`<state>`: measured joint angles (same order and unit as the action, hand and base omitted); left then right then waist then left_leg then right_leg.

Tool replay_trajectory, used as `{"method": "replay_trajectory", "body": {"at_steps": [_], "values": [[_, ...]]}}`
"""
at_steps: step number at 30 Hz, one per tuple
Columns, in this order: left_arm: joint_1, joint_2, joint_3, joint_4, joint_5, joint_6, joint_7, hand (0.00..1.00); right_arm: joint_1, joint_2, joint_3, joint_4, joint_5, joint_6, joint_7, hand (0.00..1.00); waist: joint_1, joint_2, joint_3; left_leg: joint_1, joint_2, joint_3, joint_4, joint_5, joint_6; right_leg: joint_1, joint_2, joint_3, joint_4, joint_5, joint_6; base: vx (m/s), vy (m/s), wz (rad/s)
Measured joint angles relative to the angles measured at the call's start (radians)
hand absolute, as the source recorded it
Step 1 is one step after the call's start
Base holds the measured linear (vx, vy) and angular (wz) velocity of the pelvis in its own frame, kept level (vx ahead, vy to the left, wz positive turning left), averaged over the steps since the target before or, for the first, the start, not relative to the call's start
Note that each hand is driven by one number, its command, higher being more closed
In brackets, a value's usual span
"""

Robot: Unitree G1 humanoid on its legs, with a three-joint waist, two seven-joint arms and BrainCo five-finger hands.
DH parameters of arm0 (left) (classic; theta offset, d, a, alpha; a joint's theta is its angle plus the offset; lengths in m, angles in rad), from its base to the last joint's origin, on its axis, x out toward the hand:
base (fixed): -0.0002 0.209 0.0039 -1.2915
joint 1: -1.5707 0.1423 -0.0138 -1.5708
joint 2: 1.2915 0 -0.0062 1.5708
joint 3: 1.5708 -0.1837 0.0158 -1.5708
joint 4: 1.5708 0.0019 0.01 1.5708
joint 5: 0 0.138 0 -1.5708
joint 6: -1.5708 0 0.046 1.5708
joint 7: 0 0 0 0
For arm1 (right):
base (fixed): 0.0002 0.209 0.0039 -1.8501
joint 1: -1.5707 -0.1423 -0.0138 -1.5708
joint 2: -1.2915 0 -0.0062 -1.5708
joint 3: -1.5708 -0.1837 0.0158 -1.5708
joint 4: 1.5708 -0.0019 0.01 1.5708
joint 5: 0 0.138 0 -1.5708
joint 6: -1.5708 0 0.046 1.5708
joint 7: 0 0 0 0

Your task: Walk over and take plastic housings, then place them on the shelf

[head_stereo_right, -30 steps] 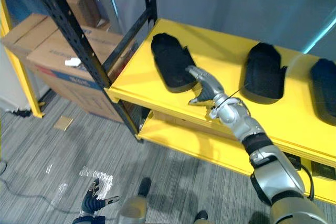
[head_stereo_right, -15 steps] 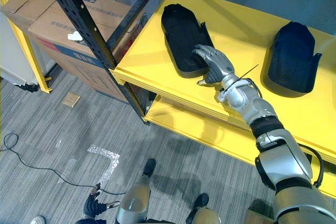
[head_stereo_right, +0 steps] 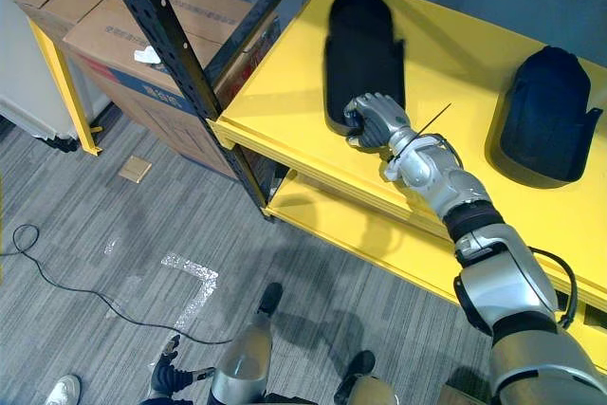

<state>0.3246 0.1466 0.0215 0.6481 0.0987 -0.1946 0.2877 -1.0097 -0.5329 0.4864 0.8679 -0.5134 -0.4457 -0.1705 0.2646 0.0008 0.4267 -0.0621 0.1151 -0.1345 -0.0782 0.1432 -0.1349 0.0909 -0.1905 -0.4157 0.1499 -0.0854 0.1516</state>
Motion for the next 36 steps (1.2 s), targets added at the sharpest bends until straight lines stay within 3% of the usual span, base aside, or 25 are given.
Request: {"method": "replay_trajectory", "body": {"at_steps": [6,11,21,31,36], "values": [[-0.011,-0.001,0.005,-0.001,-0.007,0.001,0.016,0.00,-0.005,0.070,0.002,-0.005,0.000,0.041,0.001,1.00,0.005,-0.007,0.004,0.002,0.008,0.003,0.000,0.000,0.000,0.001,0.002,0.001,0.000,-0.002,-0.002,0.00,0.000,0.00],[-0.011,-0.008,0.008,0.000,-0.010,0.001,0.031,0.00,-0.020,0.097,0.003,-0.010,-0.010,0.100,0.000,1.00,0.027,-0.015,0.005,0.002,0.013,0.003,0.000,0.000,0.000,0.002,0.005,0.001,-0.002,-0.002,-0.003,0.00,0.000,0.00],[-0.012,-0.006,0.046,0.001,-0.010,0.001,0.061,0.00,-0.042,0.125,0.037,-0.038,-0.033,0.133,0.005,1.00,0.042,-0.057,0.005,-0.008,0.020,-0.021,0.000,0.003,-0.005,0.016,0.019,-0.023,-0.022,-0.001,-0.003,0.00,-0.015,0.06],[-0.012,-0.005,0.045,0.001,-0.011,0.022,0.063,0.00,-0.073,0.134,0.089,-0.072,-0.078,0.147,0.072,1.00,0.054,-0.074,-0.002,-0.012,0.034,-0.021,0.000,0.004,-0.007,0.015,0.037,-0.024,-0.029,-0.001,-0.006,-0.01,-0.008,0.00],[-0.012,0.004,0.045,0.001,-0.011,0.023,0.065,0.00,-0.080,0.130,0.111,-0.072,-0.095,0.153,0.108,1.00,0.054,-0.103,-0.019,-0.020,0.035,-0.021,0.000,0.004,-0.008,0.014,0.037,-0.025,-0.036,-0.001,-0.006,0.00,-0.006,0.01]]}}
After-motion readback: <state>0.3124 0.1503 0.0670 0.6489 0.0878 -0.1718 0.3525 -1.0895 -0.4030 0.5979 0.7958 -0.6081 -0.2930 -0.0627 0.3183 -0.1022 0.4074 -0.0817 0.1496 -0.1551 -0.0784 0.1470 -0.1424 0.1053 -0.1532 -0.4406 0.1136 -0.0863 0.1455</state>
